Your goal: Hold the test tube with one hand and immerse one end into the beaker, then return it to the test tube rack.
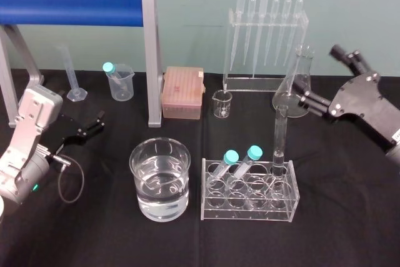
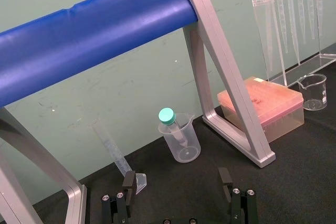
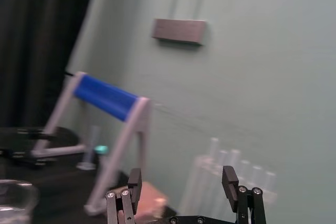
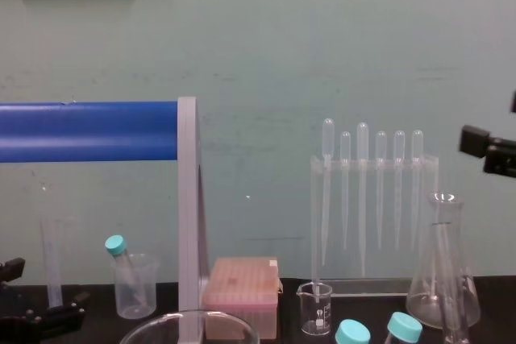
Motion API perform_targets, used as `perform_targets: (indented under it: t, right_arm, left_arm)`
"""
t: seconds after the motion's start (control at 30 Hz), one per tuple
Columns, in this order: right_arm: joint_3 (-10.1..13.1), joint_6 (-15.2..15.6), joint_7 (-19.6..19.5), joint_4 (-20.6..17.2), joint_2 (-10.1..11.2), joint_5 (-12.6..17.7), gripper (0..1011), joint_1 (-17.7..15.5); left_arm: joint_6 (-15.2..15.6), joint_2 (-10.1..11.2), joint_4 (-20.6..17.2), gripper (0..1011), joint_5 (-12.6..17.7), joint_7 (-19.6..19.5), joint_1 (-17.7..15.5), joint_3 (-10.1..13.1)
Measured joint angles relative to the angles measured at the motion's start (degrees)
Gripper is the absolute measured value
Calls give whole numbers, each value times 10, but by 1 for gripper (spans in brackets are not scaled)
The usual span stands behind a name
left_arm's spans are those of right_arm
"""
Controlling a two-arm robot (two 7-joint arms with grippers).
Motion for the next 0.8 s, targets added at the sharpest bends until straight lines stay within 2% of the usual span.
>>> perform_targets:
  t: [0.03, 0.13, 0.33, 0.53, 0.8]
  right_arm:
    - [-4, 0, 25, 0, 2, 14, 1000, 3]
    - [-12, 12, 64, 5, 3, 39, 1000, 11]
    - [-32, 54, 108, 31, -9, 60, 1000, 30]
    - [-44, 91, 120, 61, -29, 62, 1000, 48]
    - [-44, 117, 120, 75, -45, 56, 1000, 54]
  left_arm:
    - [0, 0, 0, 1000, 0, 0, 0, 0]
    - [0, 0, 0, 1000, 0, 0, 0, 0]
    - [0, 0, 0, 1000, 0, 0, 0, 0]
    - [0, 0, 0, 1000, 0, 0, 0, 0]
    - [0, 0, 0, 1000, 0, 0, 0, 0]
